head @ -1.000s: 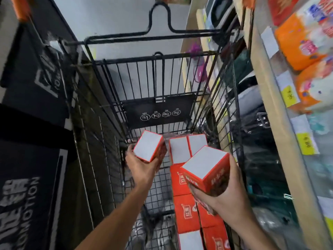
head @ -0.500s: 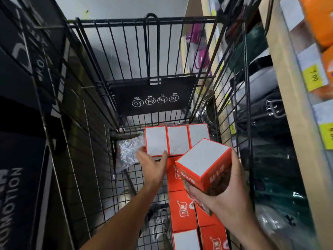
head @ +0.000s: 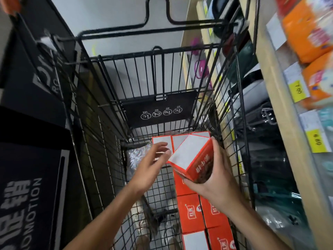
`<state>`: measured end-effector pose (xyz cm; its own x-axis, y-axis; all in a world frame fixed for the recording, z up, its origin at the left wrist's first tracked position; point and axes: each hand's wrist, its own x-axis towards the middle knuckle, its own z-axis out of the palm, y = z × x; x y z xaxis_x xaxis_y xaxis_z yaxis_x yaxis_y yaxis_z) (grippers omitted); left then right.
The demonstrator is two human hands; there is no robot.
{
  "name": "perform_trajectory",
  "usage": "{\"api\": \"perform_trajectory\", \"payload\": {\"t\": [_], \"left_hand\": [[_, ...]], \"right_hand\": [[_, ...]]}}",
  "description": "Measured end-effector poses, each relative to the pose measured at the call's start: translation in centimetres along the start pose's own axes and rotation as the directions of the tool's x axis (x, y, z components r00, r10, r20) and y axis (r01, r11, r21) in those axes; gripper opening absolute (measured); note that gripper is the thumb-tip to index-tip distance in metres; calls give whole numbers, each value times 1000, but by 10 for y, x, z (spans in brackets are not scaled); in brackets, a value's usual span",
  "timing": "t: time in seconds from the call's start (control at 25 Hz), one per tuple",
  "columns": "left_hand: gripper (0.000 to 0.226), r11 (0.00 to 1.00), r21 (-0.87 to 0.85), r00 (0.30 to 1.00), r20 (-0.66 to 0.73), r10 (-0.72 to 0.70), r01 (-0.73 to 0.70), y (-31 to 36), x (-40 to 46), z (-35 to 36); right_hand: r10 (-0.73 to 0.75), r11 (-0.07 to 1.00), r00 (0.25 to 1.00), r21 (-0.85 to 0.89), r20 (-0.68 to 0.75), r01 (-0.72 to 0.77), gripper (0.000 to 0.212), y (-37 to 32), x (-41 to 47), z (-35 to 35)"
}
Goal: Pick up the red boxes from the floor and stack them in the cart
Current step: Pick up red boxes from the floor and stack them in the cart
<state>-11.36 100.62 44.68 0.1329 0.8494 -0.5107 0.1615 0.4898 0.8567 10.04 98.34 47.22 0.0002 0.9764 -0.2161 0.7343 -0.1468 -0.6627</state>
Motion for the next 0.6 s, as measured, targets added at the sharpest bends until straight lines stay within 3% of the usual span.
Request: {"api": "perform_trajectory", "payload": {"t": [0.08, 0.16, 0.36, 0.6], "left_hand": [[52, 1000, 1, 993, 116, 1, -1, 22, -12, -1], [63, 1000, 19, 990, 140, 0, -3, 34, -17, 2], [75, 990, 136, 999, 13, 39, -40, 34, -16, 11], [78, 1000, 14, 998, -54, -9, 10, 10, -22, 3]], "right_hand": [[-47, 998, 999, -39, 8, 48, 130, -7, 7, 0], [-89, 990, 996, -109, 13, 90, 128, -14, 12, -1], [-155, 951, 986, -262, 57, 165, 128, -18, 16, 4], [-134, 971, 983, -183, 127, 156, 147, 0, 5, 4]]}}
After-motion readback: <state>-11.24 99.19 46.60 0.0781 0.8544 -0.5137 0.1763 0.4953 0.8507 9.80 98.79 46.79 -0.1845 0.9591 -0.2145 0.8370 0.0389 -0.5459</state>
